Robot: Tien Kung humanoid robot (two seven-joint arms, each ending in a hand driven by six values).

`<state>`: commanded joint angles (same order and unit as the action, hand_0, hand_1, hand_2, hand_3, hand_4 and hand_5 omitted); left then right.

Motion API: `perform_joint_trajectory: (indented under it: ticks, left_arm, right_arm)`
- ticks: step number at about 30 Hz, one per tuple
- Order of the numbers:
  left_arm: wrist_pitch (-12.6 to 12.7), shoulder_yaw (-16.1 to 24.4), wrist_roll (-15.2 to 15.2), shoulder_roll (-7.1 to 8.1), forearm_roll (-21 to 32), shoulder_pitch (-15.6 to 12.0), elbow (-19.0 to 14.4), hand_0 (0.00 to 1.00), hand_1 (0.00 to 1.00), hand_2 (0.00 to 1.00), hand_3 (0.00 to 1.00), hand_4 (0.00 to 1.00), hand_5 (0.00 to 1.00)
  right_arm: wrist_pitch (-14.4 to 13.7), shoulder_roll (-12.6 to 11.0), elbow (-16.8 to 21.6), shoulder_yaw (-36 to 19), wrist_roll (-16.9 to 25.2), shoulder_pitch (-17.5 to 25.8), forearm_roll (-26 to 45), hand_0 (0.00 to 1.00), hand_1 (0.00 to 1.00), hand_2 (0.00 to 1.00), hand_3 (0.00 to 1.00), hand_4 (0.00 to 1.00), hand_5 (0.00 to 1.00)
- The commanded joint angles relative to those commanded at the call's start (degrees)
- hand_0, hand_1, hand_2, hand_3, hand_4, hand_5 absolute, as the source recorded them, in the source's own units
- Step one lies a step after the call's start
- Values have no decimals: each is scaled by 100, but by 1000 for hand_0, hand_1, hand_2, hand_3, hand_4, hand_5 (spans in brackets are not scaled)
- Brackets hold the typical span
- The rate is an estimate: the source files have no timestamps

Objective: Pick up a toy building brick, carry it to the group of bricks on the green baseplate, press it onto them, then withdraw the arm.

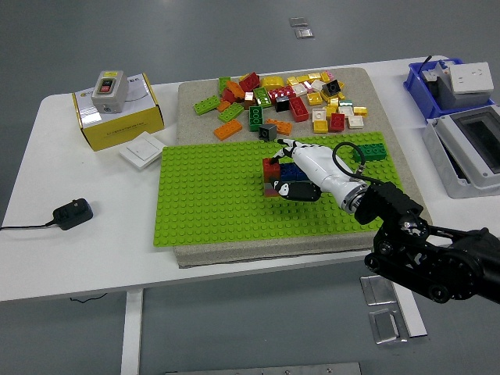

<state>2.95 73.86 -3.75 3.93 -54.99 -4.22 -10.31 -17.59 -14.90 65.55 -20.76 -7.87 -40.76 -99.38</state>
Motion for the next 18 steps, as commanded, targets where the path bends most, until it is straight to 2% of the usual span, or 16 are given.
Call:
perform_joint_trajectory:
  ticks: [11,18]
  left_arm:
    - [9,30,7,1,-9,-40,0,662,659,583,592,191,706]
    - [17,62,16,14,-48,-44,0,663,659,583,593,193,702]
  right_arm:
    - [-99,-39,218,-231,177,34,313,826,879,963,638,592,600]
    - [-137,-43,314,-439,268,-32,243,827,877,963,653,591,599]
